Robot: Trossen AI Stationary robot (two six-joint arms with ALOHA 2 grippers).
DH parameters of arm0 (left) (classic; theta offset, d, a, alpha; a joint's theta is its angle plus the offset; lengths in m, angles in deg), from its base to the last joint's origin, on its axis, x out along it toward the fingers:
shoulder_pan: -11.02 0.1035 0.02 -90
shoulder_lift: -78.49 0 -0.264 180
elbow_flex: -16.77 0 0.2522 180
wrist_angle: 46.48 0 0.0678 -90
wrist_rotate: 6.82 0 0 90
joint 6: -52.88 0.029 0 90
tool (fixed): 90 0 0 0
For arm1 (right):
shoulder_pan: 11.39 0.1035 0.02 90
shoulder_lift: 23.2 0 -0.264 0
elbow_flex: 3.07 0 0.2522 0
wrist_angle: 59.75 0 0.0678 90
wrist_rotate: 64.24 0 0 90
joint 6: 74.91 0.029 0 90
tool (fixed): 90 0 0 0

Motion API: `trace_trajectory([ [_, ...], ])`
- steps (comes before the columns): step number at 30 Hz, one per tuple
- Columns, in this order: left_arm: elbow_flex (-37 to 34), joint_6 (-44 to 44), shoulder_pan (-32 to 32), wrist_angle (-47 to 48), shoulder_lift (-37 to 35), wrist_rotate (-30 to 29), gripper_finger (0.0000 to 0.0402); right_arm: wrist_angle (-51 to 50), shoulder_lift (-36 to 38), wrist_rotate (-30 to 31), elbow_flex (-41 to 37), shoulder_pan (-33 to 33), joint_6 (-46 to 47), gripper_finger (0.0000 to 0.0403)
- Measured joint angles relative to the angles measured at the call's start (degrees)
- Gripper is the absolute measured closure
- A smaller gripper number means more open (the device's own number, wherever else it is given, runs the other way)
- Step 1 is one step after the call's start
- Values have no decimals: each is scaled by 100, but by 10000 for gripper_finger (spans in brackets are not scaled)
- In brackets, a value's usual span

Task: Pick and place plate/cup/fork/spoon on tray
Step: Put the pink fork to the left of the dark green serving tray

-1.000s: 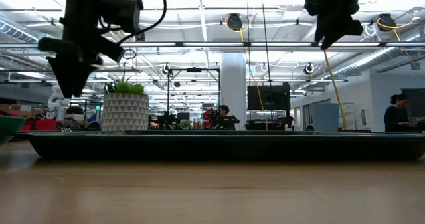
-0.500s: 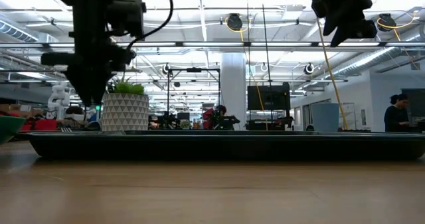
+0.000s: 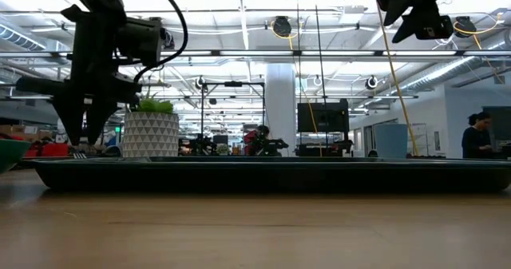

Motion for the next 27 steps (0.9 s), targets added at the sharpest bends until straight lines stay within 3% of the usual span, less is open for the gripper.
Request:
trace_trajectory([
  [11,-85,494,274,-432,2,-19,159,237,-2,606,0,610,568,252],
  [17,-530,694,496,-630,1,-91,151,548,-3,1159,0,918,966,252],
  [23,-691,774,500,-1232,2,-543,151,857,-7,1522,0,1158,1280,252],
  [27,-691,865,627,-1553,2,-396,151,856,-56,1681,0,1301,1511,252],
])
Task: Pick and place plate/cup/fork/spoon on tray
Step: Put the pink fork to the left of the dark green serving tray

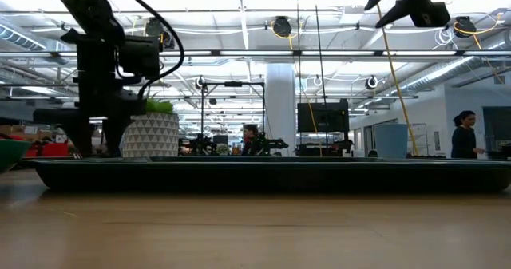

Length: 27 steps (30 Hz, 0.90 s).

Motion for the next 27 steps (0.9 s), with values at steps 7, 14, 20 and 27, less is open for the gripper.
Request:
trace_trajectory([
  [7,-281,381,310,-296,0,279,151,28,-176,-20,0,274,288,252],
  [14,-491,487,465,-553,-24,403,151,290,-425,-22,0,447,292,252],
  [20,-610,810,660,-677,-35,697,151,480,-606,-24,2,446,328,252],
  [27,-664,948,902,-612,-40,1007,226,691,-698,-24,2,446,411,252],
])
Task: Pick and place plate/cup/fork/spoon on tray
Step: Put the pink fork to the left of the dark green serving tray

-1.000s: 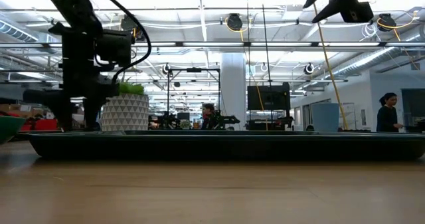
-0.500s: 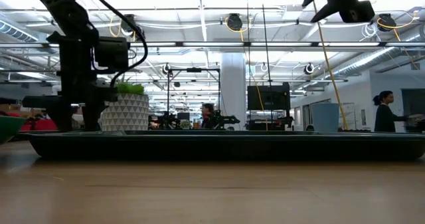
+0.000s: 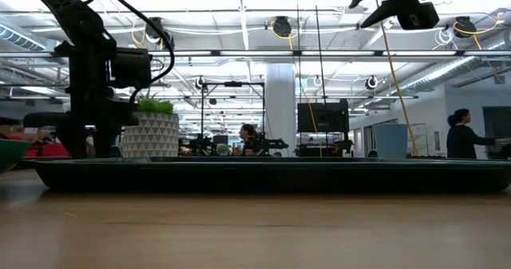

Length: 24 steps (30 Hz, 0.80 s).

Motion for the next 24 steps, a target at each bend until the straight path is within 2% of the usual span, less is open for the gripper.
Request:
trace_trajectory([
  [5,-10,-42,149,86,5,243,311,222,-14,0,2,0,20,252],
  [9,-9,-79,187,190,5,303,359,394,-15,11,2,0,29,252],
  [16,212,-558,188,684,21,276,363,418,-13,265,2,0,-26,252],
  [20,529,-937,203,1414,37,291,363,421,-13,304,2,-4,-157,252],
  [24,873,-707,195,1992,25,264,363,421,-13,301,2,0,-317,252],
])
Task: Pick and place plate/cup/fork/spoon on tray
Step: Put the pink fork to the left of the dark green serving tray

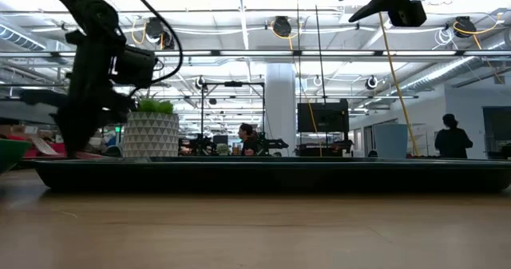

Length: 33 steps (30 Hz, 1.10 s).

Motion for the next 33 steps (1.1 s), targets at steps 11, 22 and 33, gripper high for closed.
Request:
trace_trajectory([
  [11,989,279,-259,1373,-92,-188,363,0,0,0,0,0,-458,252],
  [22,2234,678,-1946,1448,-153,-70,363,-2,0,-7,0,-2,-668,252],
  [33,2363,526,-3768,-465,219,-29,362,-1,0,-20,0,-7,-672,252],
])
